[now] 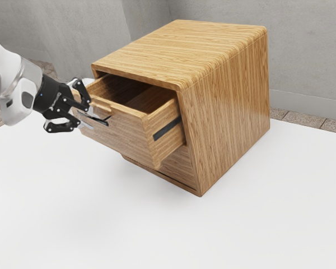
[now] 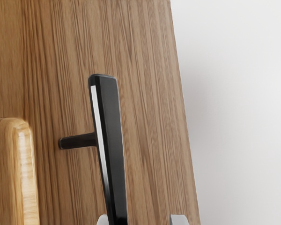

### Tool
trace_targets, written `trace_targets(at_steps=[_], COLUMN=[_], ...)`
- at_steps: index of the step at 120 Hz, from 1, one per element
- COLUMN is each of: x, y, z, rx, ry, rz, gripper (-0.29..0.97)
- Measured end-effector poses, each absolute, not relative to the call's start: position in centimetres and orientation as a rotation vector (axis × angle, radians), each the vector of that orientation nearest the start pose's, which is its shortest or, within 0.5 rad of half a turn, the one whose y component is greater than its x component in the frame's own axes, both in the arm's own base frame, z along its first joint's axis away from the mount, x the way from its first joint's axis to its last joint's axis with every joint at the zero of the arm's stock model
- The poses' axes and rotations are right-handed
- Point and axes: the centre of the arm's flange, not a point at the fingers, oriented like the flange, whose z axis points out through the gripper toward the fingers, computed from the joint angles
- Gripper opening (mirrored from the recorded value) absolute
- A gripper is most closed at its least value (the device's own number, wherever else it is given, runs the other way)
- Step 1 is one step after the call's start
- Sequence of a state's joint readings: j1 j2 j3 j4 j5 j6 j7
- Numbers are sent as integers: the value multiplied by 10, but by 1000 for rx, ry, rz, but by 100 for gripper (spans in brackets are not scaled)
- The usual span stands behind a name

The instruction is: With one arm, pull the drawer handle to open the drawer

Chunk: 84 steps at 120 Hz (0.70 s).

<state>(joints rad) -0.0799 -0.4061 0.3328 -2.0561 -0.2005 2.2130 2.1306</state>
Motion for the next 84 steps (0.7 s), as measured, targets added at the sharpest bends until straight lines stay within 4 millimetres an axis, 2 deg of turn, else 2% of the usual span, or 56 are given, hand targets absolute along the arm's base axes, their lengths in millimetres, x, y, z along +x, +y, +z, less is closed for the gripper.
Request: trace_targets(at_steps=[4, 11, 39, 61, 84], x=[452, 443, 406, 394, 374], y=[142, 138, 139, 142, 144], z=[652, 651, 663, 652, 655], rx=[-1683, -1682, -1677, -1704, -1706], ry=[2090, 2096, 2077, 2091, 2086], rz=[-697, -705, -735, -736, -750], gripper=[8, 3, 1, 1, 0])
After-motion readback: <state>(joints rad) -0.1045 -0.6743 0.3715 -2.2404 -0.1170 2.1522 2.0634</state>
